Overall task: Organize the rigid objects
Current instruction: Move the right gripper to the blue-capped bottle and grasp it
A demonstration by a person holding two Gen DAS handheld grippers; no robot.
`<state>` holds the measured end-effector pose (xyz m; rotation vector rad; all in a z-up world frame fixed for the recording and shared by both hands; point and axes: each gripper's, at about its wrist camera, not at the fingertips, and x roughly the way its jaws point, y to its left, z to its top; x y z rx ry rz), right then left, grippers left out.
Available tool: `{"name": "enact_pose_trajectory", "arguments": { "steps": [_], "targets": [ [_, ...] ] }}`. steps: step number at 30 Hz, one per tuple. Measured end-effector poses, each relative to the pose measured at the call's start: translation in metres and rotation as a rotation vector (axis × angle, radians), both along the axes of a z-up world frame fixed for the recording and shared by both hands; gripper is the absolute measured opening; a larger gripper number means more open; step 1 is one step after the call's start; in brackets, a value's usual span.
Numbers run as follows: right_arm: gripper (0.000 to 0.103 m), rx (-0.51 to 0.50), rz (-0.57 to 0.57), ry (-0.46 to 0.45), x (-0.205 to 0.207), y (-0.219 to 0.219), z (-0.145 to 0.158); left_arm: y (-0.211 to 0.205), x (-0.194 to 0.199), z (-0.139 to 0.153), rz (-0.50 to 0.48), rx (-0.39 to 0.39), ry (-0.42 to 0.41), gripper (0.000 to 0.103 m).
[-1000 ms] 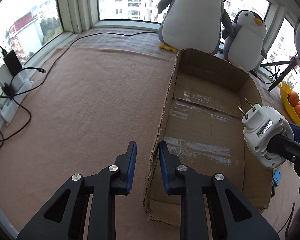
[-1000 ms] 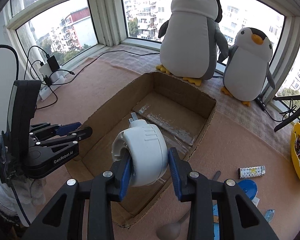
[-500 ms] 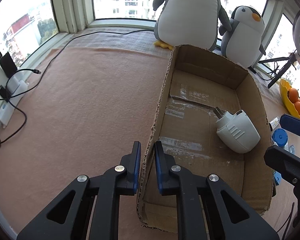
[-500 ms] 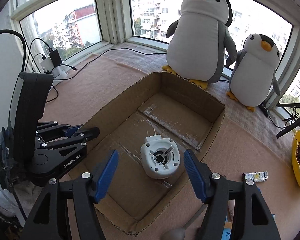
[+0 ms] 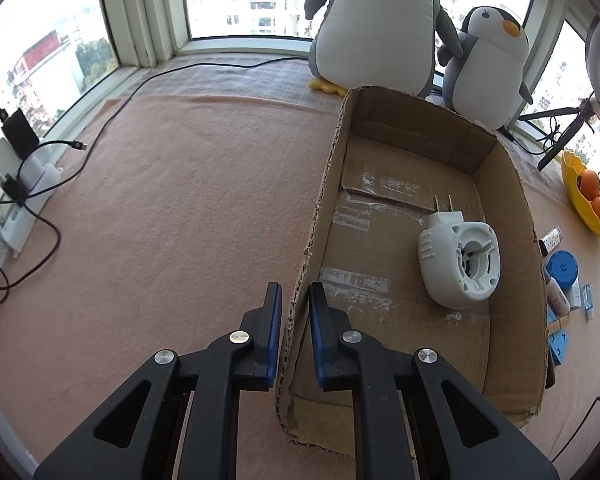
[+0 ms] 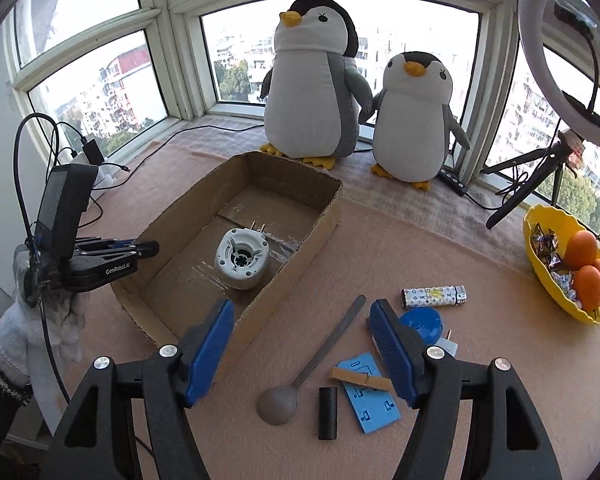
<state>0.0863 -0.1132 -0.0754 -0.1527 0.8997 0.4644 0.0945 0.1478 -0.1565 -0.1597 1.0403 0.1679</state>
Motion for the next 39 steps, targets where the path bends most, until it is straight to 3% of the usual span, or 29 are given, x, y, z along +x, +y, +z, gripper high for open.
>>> {"name": "enact_pose_trajectory", "arguments": {
  "steps": [8, 15, 21, 23, 25, 31, 39],
  "targets": [
    [0.069, -0.001, -0.228, 0.063, 0.004, -0.105, -0.008, -0.001, -0.006, 0.003, 0.007, 0.02, 0.012, 0.014],
    [0.069, -0.052, -0.338, 0.115, 0.015, -0.159, -0.039, 0.0, -0.012, 0.01, 0.025, 0.033, 0.005, 0.016],
    [0.062, -0.055, -0.33, 0.174, 0.029, -0.167, -0.064, -0.002, -0.018, 0.014, 0.035, 0.029, 0.005, 0.017],
    [0.058, -0.052, -0.33, 0.198, 0.034, -0.168, -0.071, -0.003, -0.022, 0.016, 0.039, 0.027, 0.004, 0.027],
    [0.057, -0.054, -0.33, 0.221, 0.039, -0.168, -0.078, -0.003, -0.025, 0.019, 0.044, 0.025, -0.003, 0.029],
    [0.046, -0.076, -0.325, 0.275, 0.054, -0.169, -0.094, -0.002, -0.034, 0.026, 0.059, 0.016, -0.018, 0.029],
    [0.041, -0.126, -0.29, 0.299, 0.068, -0.164, -0.107, -0.001, -0.044, 0.03, 0.068, 0.019, -0.024, 0.029]
  ]
}}
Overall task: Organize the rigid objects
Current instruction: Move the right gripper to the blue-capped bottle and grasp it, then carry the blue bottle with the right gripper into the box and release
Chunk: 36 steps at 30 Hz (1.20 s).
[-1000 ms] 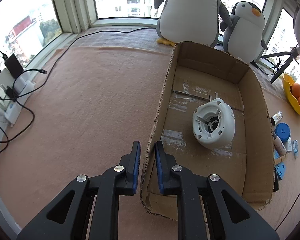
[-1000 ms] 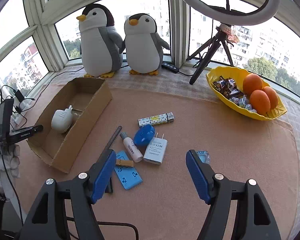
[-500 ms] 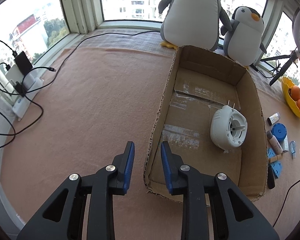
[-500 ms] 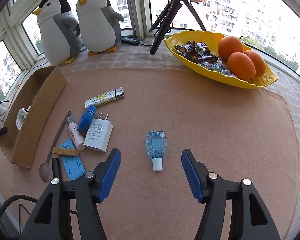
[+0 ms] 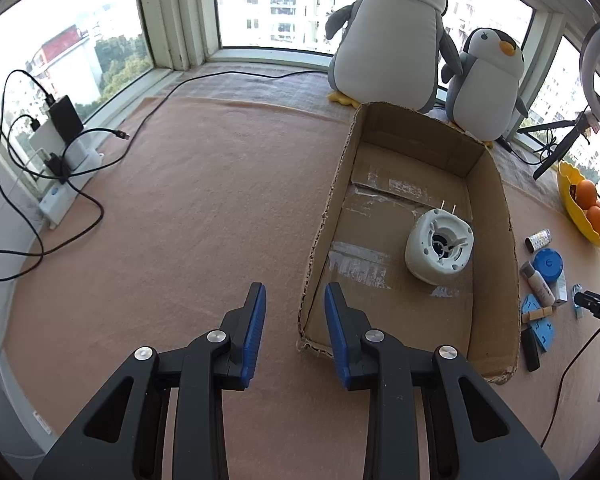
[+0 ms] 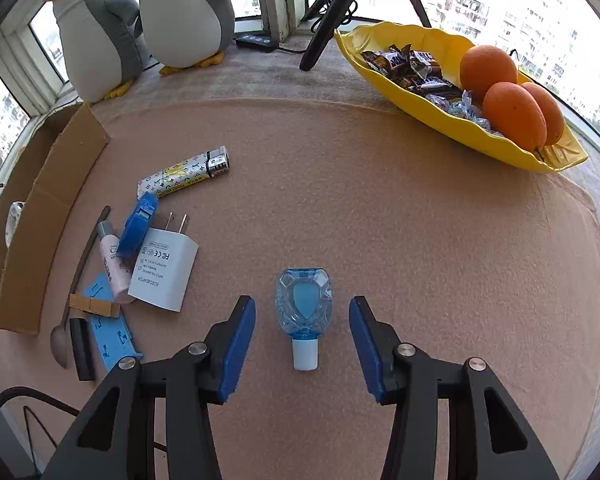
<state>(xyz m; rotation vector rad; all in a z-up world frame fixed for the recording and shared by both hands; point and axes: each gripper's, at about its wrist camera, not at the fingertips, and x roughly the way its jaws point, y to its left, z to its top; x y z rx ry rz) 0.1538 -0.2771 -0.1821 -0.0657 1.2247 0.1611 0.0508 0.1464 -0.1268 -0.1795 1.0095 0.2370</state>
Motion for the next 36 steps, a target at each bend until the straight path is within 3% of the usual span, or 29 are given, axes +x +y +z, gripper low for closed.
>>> {"name": "enact_pose_trajectory", "arguments": {
  "steps": [2, 5, 17, 25, 29, 36],
  "targets": [
    [0.032, -0.008, 0.004, 0.014, 0.003, 0.002, -0.003, 0.0, -0.001, 0.001, 0.001, -0.002, -0.004, 0.029],
    [0.028, -0.019, 0.01, 0.026, 0.004, 0.004, -0.006, 0.0, -0.003, 0.003, 0.004, -0.006, -0.009, 0.029],
    [0.028, -0.022, 0.006, -0.017, -0.011, 0.006, 0.005, -0.002, -0.006, 0.008, 0.001, -0.015, -0.025, 0.029],
    [0.028, -0.003, 0.032, -0.13, -0.039, 0.023, 0.046, -0.004, -0.011, 0.012, -0.008, -0.028, -0.036, 0.029],
    [0.028, 0.031, 0.062, -0.19, -0.052, 0.04, 0.071, -0.004, -0.009, 0.012, -0.019, -0.018, -0.04, 0.052],
    [0.028, 0.073, 0.17, -0.27, -0.066, 0.089, 0.108, 0.0, 0.003, 0.005, -0.018, 0.004, -0.036, 0.052]
  ]
}}
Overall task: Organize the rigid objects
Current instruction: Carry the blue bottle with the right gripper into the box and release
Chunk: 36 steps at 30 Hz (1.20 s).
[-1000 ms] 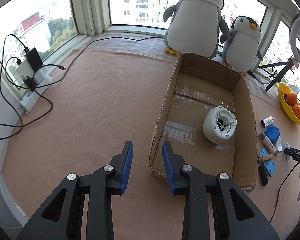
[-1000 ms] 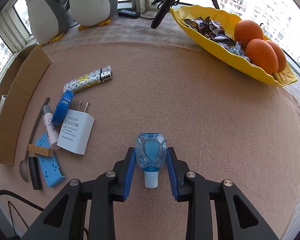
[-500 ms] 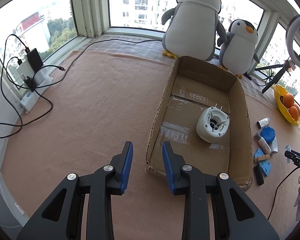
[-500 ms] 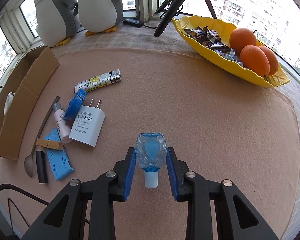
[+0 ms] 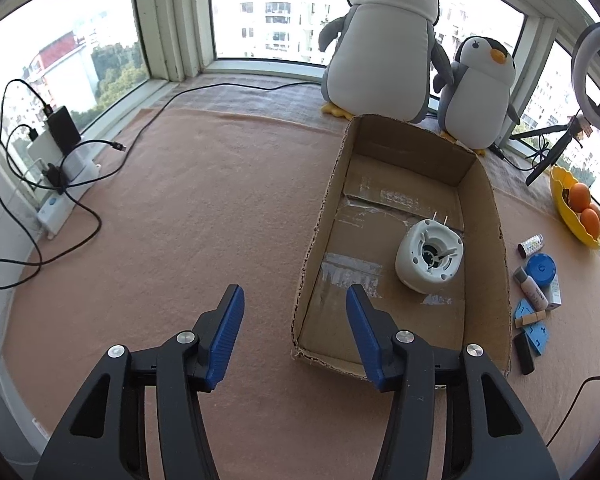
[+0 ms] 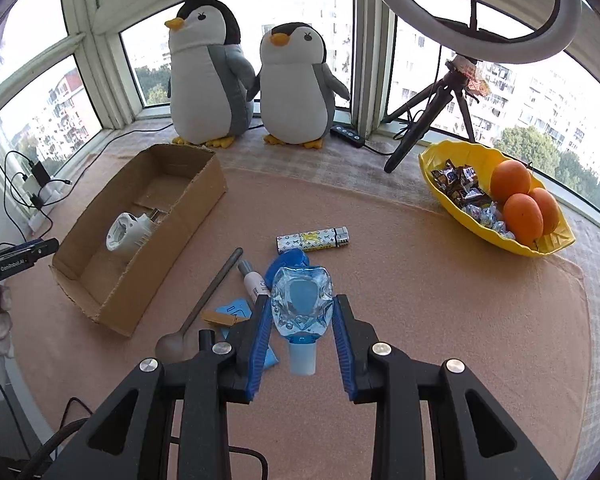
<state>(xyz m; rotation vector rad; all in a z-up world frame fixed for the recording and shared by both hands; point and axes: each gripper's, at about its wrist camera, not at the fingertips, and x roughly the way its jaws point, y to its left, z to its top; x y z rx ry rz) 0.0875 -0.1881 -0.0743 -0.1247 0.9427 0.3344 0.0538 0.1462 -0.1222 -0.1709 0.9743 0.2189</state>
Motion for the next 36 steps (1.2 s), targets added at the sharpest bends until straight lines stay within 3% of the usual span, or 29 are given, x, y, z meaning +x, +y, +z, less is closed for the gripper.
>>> {"name": "enact_pose_trajectory", "arguments": {
  "steps": [12, 26, 36],
  "targets": [
    [0.028, 0.022, 0.203, -0.009, -0.012, 0.096, 0.012, 0.012, 0.017, -0.024, 0.008, -0.012, 0.031, 0.052],
    [0.028, 0.02, 0.326, 0.057, -0.008, 0.176, -0.012, 0.008, 0.029, -0.037, -0.036, -0.058, 0.033, 0.015],
    [0.028, -0.003, 0.353, 0.1, -0.004, 0.203, -0.032, 0.007, 0.031, -0.041, -0.051, -0.067, 0.033, 0.011]
  ]
}}
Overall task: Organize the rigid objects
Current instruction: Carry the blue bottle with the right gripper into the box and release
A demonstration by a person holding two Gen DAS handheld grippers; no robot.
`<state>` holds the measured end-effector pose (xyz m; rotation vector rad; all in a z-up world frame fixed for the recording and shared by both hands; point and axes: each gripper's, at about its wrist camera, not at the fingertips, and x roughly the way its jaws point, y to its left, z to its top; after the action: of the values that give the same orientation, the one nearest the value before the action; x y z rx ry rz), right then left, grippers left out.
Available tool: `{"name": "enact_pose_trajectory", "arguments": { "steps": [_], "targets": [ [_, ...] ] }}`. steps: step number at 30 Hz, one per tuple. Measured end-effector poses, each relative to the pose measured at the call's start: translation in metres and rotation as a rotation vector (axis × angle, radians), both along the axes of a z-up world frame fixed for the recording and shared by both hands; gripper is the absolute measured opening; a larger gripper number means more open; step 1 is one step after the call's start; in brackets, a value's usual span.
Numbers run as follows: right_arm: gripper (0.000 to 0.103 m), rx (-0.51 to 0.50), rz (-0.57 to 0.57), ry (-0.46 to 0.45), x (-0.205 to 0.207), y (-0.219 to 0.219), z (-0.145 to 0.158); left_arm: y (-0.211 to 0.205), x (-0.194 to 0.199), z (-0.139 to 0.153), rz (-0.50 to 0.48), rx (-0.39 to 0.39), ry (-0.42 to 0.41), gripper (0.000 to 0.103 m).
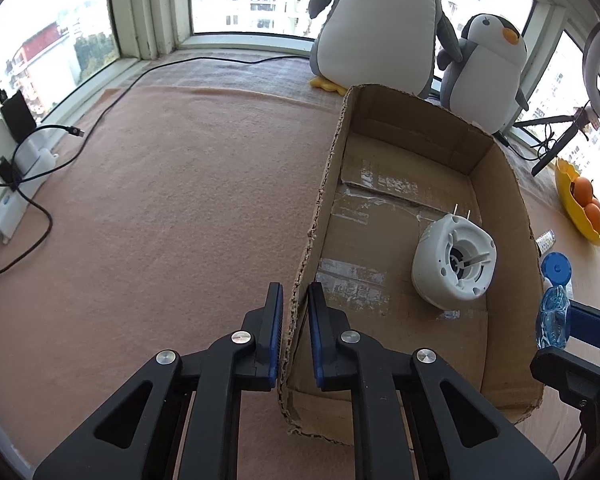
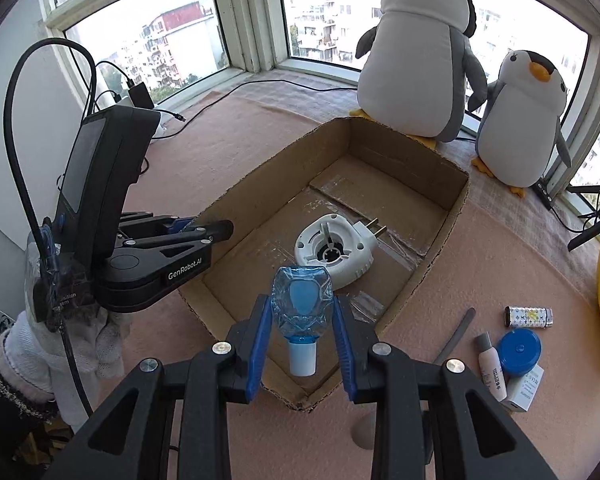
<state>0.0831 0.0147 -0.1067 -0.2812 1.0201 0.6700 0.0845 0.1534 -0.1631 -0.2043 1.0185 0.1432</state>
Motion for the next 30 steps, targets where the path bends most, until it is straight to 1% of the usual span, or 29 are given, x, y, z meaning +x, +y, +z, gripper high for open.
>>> {"name": "enact_pose_trajectory", "arguments": {
  "steps": [10, 12, 13, 14, 15, 22, 30],
  "targets": [
    [0.028, -0.007, 0.008, -0.004, 0.002, 0.007, -0.003, 0.0, 0.0, 0.0, 0.001, 0.0, 0.0, 0.011],
    [0.034, -0.002, 0.007, -0.007, 0.002, 0.007, -0.001, 0.0, 0.0, 0.0, 0.001, 0.001, 0.0, 0.011],
    [0.044, 0.0, 0.005, -0.012, 0.001, 0.006, 0.0, 0.0, 0.001, 0.0, 0.0, 0.001, 0.0, 0.011],
    [0.051, 0.001, 0.002, -0.02, 0.001, 0.006, 0.001, 0.0, 0.001, 0.0, 0.0, 0.003, 0.001, 0.011],
    [0.052, 0.003, -0.001, -0.024, 0.001, 0.005, 0.003, 0.0, 0.001, -0.001, 0.0, 0.005, 0.001, 0.011],
    [0.052, 0.02, -0.023, -0.025, 0.003, -0.004, 0.009, 0.0, 0.001, -0.001, 0.0, 0.01, 0.005, 0.011],
    [0.052, 0.05, -0.094, -0.027, 0.005, -0.04, 0.018, -0.001, -0.001, 0.002, 0.006, 0.019, 0.009, 0.011]
  ]
}}
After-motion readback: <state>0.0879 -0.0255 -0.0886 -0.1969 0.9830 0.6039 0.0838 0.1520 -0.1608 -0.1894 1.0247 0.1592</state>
